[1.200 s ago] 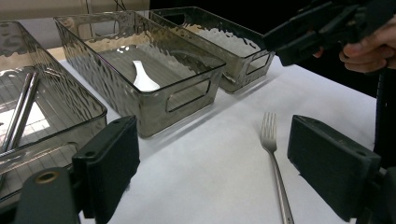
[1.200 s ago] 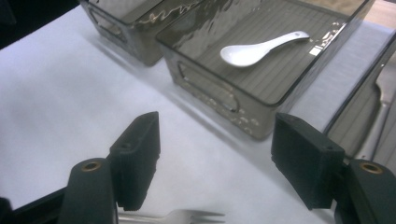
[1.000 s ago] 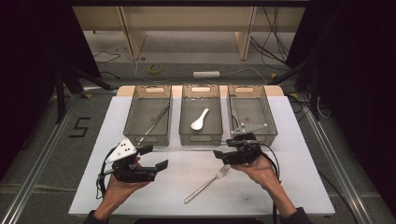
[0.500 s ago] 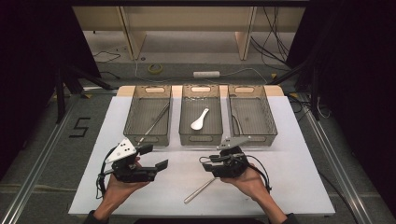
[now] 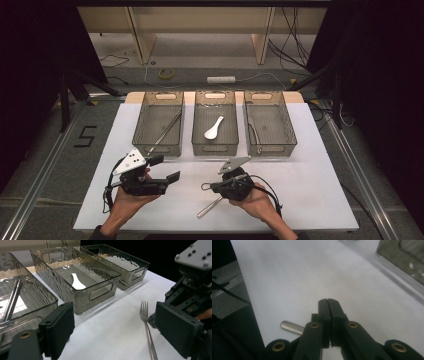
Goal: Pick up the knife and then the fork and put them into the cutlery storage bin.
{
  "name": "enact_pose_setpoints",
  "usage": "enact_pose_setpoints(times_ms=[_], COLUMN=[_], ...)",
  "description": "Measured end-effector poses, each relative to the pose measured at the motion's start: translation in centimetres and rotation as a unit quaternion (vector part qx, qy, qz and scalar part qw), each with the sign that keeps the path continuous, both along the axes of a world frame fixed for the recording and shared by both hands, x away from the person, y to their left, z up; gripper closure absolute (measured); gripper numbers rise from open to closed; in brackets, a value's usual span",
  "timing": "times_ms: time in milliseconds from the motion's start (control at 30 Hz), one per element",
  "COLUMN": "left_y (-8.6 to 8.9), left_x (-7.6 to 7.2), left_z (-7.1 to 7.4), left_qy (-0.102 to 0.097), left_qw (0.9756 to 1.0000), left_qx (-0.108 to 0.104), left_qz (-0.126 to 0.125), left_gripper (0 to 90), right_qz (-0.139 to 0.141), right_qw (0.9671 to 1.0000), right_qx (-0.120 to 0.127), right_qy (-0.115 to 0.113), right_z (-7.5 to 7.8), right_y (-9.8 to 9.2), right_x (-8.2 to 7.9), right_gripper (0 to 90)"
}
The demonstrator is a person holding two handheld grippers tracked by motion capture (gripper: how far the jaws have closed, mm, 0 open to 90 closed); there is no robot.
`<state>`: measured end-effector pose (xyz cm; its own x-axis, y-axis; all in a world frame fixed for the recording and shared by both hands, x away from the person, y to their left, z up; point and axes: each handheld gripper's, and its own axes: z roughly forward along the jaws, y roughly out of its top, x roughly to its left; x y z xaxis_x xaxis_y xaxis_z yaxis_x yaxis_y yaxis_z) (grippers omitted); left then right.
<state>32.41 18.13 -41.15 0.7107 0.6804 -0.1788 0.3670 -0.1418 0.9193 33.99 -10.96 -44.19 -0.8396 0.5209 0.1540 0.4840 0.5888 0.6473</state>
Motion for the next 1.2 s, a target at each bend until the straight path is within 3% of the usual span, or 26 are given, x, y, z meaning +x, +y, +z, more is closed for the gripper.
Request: enact_pose_setpoints(times_ms=[333,733,1200], left_y=[-0.1,-0.1,-0.1], left_x=[0.0,0.0,0.0], left_z=[0.0,0.0,-0.1], left_qy=[0.000,0.000,0.000], left_qw=[1.0000,1.0000,1.0000], left_qx=[0.000,0.002,0.002], left_qz=[0.000,-0.001,-0.001], left_gripper=[16.3,16.3,16.3], right_qz=[0.031,0.040,0.059], right_qw=[0.9988,0.9972,0.9942], right_qx=[-0.037,-0.060,-0.079], right_qy=[0.011,0.022,0.043], right_z=[-2.0,-3.3,-3.3], right_y=[1.7,2.6,2.5], right_x=[-0.5,-0.5,-0.8], right_gripper=[90.0,90.0,90.0])
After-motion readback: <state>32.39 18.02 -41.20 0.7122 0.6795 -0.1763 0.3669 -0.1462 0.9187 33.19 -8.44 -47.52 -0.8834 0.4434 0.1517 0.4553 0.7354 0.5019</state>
